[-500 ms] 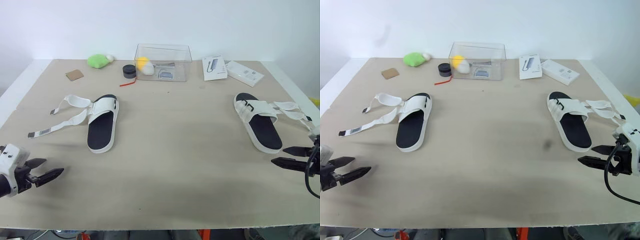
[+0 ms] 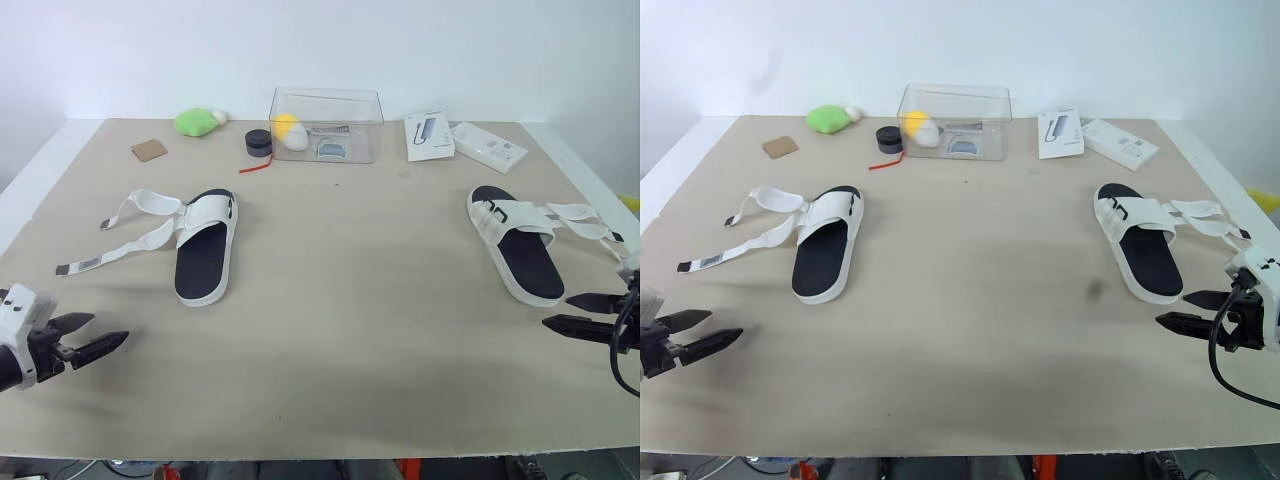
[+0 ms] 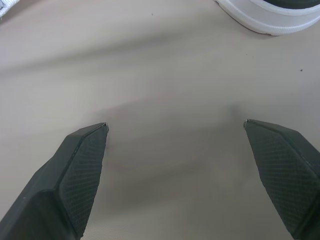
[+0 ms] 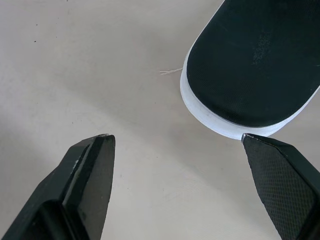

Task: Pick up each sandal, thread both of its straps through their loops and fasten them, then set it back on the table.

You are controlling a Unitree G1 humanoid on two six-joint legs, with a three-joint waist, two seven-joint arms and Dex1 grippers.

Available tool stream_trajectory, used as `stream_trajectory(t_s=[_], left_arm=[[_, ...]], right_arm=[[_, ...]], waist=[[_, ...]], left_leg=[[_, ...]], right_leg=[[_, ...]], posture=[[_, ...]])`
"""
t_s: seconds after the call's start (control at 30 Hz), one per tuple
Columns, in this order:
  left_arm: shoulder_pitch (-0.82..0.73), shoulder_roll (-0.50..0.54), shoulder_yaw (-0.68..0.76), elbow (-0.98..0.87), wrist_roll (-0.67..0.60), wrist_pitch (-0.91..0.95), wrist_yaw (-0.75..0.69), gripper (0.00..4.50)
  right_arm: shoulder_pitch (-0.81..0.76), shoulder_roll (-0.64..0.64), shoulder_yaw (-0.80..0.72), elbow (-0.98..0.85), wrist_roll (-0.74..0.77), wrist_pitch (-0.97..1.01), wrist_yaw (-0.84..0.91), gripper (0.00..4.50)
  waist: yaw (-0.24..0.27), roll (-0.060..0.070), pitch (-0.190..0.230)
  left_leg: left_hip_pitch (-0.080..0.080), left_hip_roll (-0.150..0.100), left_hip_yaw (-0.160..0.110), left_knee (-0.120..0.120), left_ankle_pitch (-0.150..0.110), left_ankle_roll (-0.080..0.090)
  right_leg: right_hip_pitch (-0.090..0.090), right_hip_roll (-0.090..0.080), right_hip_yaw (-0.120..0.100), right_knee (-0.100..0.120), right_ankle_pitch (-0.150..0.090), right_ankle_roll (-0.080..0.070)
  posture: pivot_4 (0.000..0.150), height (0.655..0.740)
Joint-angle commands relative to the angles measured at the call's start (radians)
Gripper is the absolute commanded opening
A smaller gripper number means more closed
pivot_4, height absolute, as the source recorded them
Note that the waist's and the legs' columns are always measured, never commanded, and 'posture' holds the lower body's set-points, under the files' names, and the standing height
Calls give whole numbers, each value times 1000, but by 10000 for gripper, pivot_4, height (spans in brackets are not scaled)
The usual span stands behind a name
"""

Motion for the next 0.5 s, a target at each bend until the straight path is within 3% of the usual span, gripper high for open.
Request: stream_trajectory(t_s=[0.03,0.3,0.5], left_arm=[[-9,3,29,-1,-11,4,-7,45000],[-55,-15,9,-53,-47,32,13,45000],[-250,-103,-132,-190,-125,99,77,45000]], right_arm=[[-3,-14,-30,-5,10,-7,4,43544],[-17,16,-58,-14,23,-32,-37,43544],[-72,81,-95,-65,4,-120,-189,43544]], waist=[[0,0,0],[0,0,0],[1,0,0]], left_leg=[[0,0,0,0,0,0],[0,0,0,0,0,0],[0,0,0,2,0,0]], right_leg=[[0,0,0,0,0,0],[0,0,0,0,0,0],[2,0,0,0,1,1]], posture=[[1500,7400],[1500,7400],[1500,7400]])
